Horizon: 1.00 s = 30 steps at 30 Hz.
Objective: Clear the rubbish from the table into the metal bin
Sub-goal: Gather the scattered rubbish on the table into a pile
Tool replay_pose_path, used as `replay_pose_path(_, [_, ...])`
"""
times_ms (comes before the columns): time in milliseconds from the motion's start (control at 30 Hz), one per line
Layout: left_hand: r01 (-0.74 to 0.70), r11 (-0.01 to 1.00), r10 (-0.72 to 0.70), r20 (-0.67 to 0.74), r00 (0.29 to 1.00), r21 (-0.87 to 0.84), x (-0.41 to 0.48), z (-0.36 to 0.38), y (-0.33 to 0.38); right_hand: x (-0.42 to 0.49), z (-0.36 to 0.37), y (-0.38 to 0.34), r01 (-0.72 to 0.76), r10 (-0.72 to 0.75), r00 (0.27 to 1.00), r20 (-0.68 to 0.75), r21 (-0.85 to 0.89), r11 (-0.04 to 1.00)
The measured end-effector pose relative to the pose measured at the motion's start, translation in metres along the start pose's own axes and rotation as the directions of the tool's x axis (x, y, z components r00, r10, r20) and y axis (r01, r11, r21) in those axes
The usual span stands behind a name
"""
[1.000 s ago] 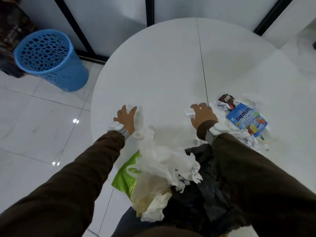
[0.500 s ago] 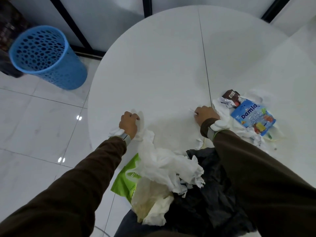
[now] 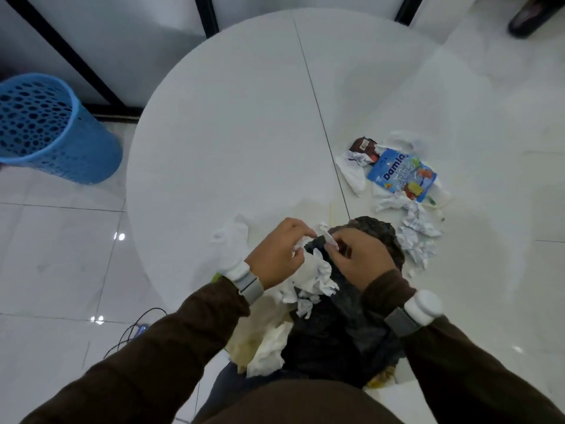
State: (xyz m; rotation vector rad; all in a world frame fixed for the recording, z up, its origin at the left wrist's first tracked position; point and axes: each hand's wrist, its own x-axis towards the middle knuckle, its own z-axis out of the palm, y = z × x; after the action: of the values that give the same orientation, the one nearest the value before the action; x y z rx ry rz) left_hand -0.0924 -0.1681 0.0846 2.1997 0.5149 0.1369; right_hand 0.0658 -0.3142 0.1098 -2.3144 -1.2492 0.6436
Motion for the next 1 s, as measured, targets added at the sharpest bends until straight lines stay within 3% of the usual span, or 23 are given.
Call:
replay_pose_path(133, [-0.058, 0.995, 0.049, 0.110, 0.993, 0.077, -0.013, 0.034, 0.013, -0.045, 0.017, 0.023, -0.026, 0.032, 0.998, 0.055, -0.113, 0.993])
replay_pose_path(267, [-0.149, 0.938, 0.100, 0.167, 0.981, 0.314, -0.029, 0.049, 0.024, -0.071, 0.023, 0.032, -0.034, 0.046, 0.997, 0.066, -0.178, 0.984])
replay_pose_path(467, [-0.044, 0.980, 0.060, -0.079, 0.995, 0.193, -0.020, -0.003, 0.031, -0.044, -0.001, 0.020, -0.020, -0.005, 0.971, -0.238, -0.101, 0.995])
replay_pose_path(600, [0.210, 0.952, -0.197, -0.079, 0.977, 0.221, 0.009, -0.038, -0.005, 0.014, -0.014, 0.025, -0.070, 0.043, 0.958, -0.284, -0.085, 0.994])
replay_pose_path(700, [0.382, 0.878, -0.390, -0.031, 0.920, 0.287, 0.034, -0.052, -0.056, 0.077, -0.013, 0.034, -0.156, 0.135, 0.982, -0.131, -0.167, 0.974])
replay_pose_path(800, [0.544, 0.737, -0.599, 0.015, 0.801, 0.400, 0.046, -0.056, -0.096, 0.127, -0.003, 0.045, -0.242, 0.250, 0.968, 0.006, -0.228, 0.943])
replay_pose_path(900, [0.569, 0.572, -0.740, 0.073, 0.668, 0.590, 0.051, -0.050, -0.127, 0.169, 0.008, 0.055, -0.285, 0.328, 0.941, 0.078, -0.337, 0.897])
replay_pose_path(1000, [0.556, 0.533, -0.765, 0.082, 0.639, 0.638, 0.048, -0.044, -0.143, 0.197, 0.011, 0.064, -0.323, 0.380, 0.922, 0.073, -0.396, 0.860])
